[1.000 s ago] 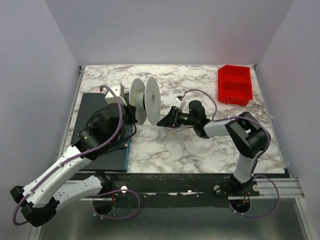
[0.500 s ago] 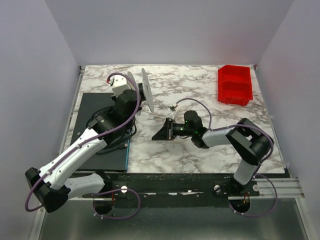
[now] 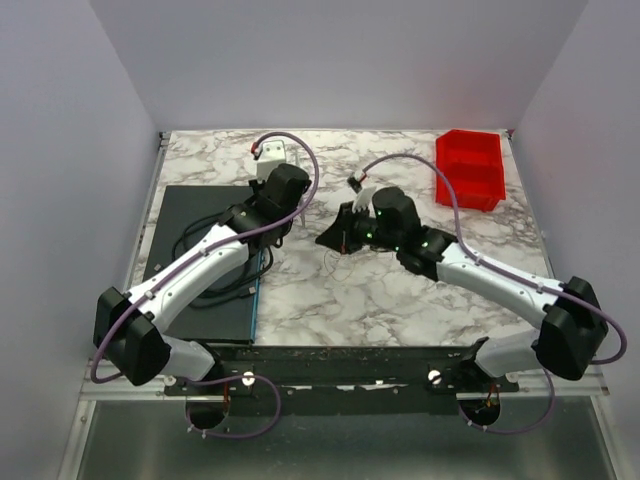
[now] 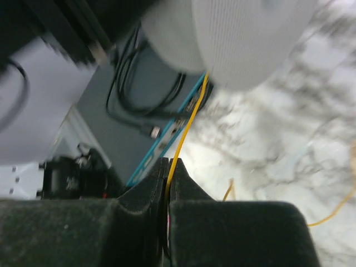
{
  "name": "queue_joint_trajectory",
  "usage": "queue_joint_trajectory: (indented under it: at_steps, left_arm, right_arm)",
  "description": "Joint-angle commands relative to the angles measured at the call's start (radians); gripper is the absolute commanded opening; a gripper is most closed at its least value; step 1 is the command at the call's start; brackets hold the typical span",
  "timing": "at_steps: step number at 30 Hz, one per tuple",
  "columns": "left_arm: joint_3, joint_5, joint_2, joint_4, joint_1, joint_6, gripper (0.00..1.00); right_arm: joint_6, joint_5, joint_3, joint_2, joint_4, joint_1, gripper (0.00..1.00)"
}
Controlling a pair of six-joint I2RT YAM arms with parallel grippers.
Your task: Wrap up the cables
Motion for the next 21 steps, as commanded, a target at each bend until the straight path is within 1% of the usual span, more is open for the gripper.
queue_joint_trajectory:
  at_steps: [1,3,6,9,11,14,18,21]
  left_arm:
    - [-0.011,0.086,-0.058,0.105,-0.020,0.122,0.00]
    - [-0.052,0.160,-0.106,0.134,-0.031,0.172,0.00]
    - [-0.089,0.270,-0.170,0.128,-0.042,0.229,0.00]
    - [-0.109,0.371,-0.212,0.092,-0.057,0.292,0.00]
    - [-0.121,0.436,-0.239,0.065,-0.062,0.324,0.00]
    - [-0.123,0.478,-0.264,0.012,-0.070,0.351,0.00]
    - [-0.157,0.523,-0.332,0.020,-0.072,0.374,0.00]
    - [-0.151,0.534,-0.369,0.005,-0.072,0.366,0.00]
  right_arm:
    - [-0.194,0.324,0.178,-0.029,-0.305,0.006,0.01]
    - [-0.249,0.433,0.248,-0.006,-0.341,0.006,0.01]
    - [-0.307,0.564,0.337,0.045,-0.365,0.004,0.02]
    - [-0.345,0.649,0.396,0.092,-0.356,0.003,0.04]
    - [-0.367,0.679,0.421,0.113,-0.339,0.000,0.05]
    - [-0.378,0.686,0.450,0.132,-0.323,-0.011,0.07]
    - [-0.382,0.684,0.464,0.154,-0.321,-0.047,0.10]
    - [-0.349,0.540,0.430,0.154,-0.300,-0.123,0.15]
